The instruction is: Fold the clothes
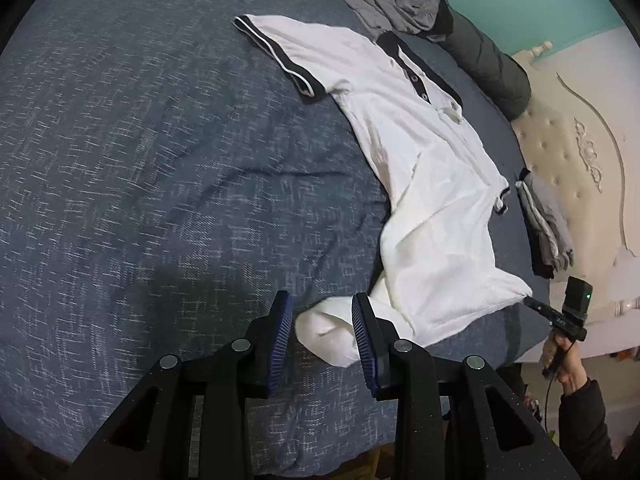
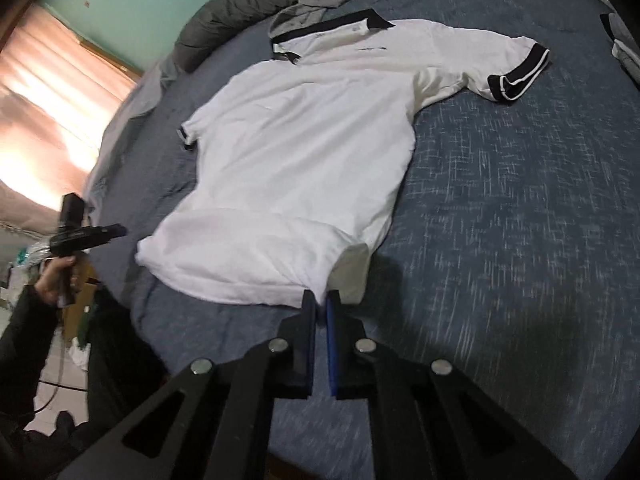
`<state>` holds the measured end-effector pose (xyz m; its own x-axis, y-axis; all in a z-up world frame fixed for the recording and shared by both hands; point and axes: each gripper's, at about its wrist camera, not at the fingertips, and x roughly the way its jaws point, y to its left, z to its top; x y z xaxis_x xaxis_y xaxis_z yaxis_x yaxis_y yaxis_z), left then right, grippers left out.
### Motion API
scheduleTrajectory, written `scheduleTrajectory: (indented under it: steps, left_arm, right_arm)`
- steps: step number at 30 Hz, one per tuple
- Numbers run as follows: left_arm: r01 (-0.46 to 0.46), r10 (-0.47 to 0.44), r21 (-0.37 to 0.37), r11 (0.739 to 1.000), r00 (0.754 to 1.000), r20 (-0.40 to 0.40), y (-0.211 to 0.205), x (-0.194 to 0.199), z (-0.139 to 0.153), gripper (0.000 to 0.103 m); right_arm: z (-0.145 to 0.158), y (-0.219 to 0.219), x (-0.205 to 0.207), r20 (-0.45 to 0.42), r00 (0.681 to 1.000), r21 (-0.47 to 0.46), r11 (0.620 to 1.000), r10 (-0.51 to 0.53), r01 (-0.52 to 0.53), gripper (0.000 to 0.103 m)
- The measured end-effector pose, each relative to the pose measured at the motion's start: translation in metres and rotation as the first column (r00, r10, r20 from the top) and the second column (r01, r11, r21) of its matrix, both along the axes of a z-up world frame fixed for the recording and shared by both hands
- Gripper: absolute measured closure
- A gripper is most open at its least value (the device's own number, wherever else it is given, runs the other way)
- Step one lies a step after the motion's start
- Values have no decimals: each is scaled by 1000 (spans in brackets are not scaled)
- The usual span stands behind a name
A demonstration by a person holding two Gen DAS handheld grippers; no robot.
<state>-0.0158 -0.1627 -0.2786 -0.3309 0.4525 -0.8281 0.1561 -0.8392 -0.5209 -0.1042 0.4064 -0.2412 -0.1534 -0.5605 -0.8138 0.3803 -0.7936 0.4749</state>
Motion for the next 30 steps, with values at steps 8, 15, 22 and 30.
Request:
scheduleTrajectory:
  steps: [8, 15, 22, 30]
  left_arm:
    - [83, -82, -18, 996, 996, 30, 29, -4, -17, 62]
    - [114, -113, -5, 994, 992, 60, 39, -3, -28, 62]
    - [207, -210, 44, 977, 975, 71, 64, 7, -29, 62]
    - [286, -291, 66, 956, 952, 94, 93, 11, -36, 63]
  right_arm:
    - [11, 19, 32, 37, 999, 5, 1000, -12, 12, 99]
    - [1, 42, 48, 57, 996, 1, 998, -64, 64, 99]
    - [-8, 68, 51, 75, 989, 17, 991, -131, 130, 99]
    - [-6, 69, 46, 74, 988, 15, 991, -137, 136, 99]
